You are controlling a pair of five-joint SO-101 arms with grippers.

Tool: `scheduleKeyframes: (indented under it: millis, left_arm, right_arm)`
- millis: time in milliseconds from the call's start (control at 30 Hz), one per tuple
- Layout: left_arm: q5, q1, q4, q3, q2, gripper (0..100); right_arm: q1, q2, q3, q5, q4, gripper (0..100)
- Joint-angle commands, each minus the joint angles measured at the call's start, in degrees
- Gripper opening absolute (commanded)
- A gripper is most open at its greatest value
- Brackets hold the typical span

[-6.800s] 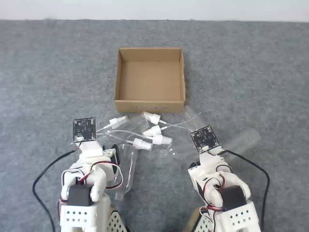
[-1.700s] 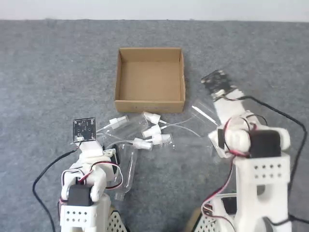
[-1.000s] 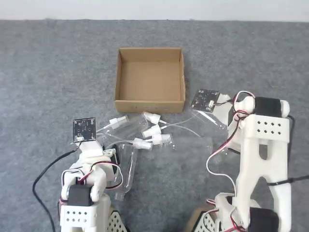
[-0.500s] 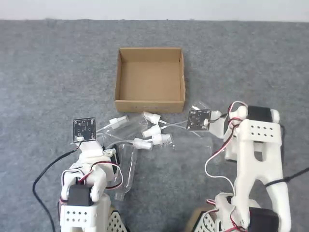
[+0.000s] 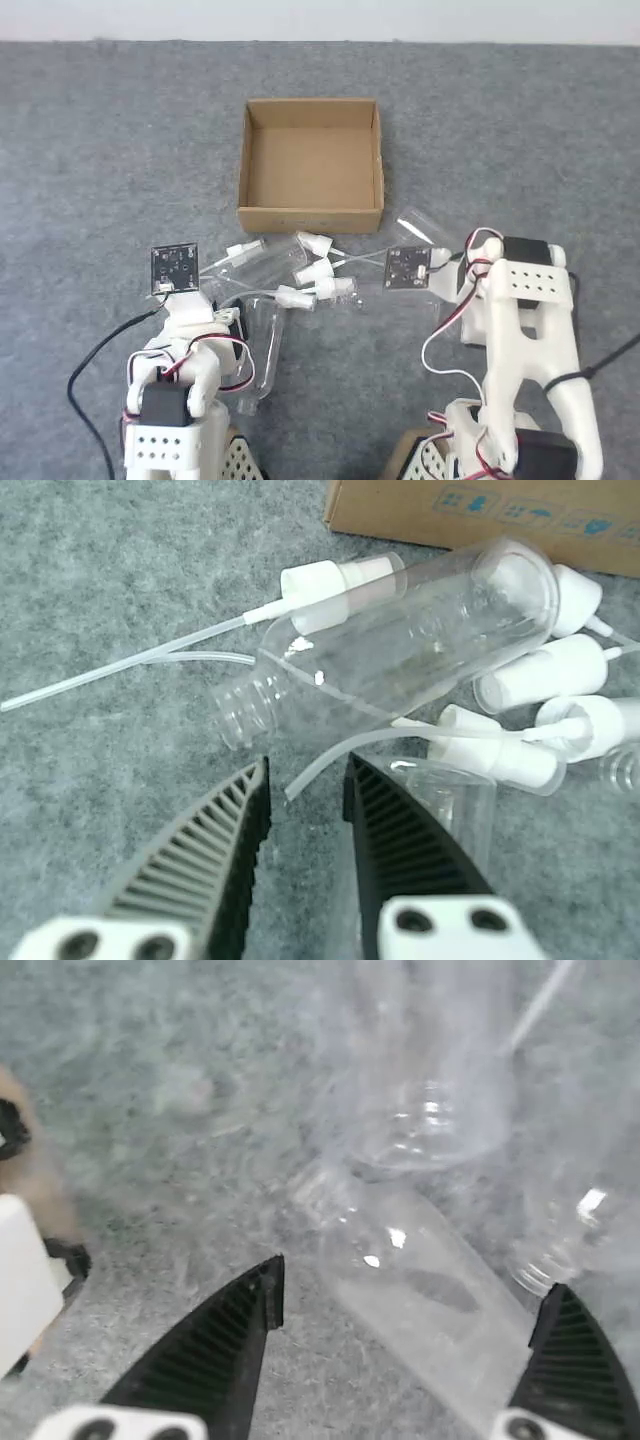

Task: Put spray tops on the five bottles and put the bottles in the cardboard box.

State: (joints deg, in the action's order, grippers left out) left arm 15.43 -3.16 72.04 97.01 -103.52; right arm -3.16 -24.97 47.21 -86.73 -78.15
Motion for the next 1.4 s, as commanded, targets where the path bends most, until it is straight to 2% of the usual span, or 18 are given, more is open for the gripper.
scheduleKeyframes:
  millis: [0, 367, 567, 800, 967, 1167, 1367]
  left_arm:
    - [0.4, -0.1, 0.3, -0.5, -0.7, 11]
    - [0.4, -0.1, 0.3, -0.5, -0.7, 11]
    - [0.4, -0.1, 0.3, -0.5, -0.7, 11]
    - [0.4, -0.1, 0.3, -0.5, -0.7, 11]
    - [0.4, -0.1, 0.3, -0.5, -0.7, 11]
    - [0.4, -0.1, 0.3, -0.5, -0.7, 11]
    - [0.4, -0.1, 0.3, -0.5, -0.7, 11]
  right_arm:
    - [-0.7, -0.1, 0.2, -1.2, 1.3, 35.5]
    - [-3.2, 0.0, 7.8, -1.2, 13.4, 35.4]
    - [-6.5, -0.1, 7.8, -1.1, 14.3, 34.8]
    - [-7.4, -0.1, 7.8, -1.1, 14.4, 19.8]
    - [-7.3, -0.1, 7.8, -0.7, 14.4, 16.0]
    - [-7.0, -0.7, 7.7, 10.9, 14.4, 16.2]
    - [-7.0, -0.7, 7.6, 18.4, 14.4, 16.2]
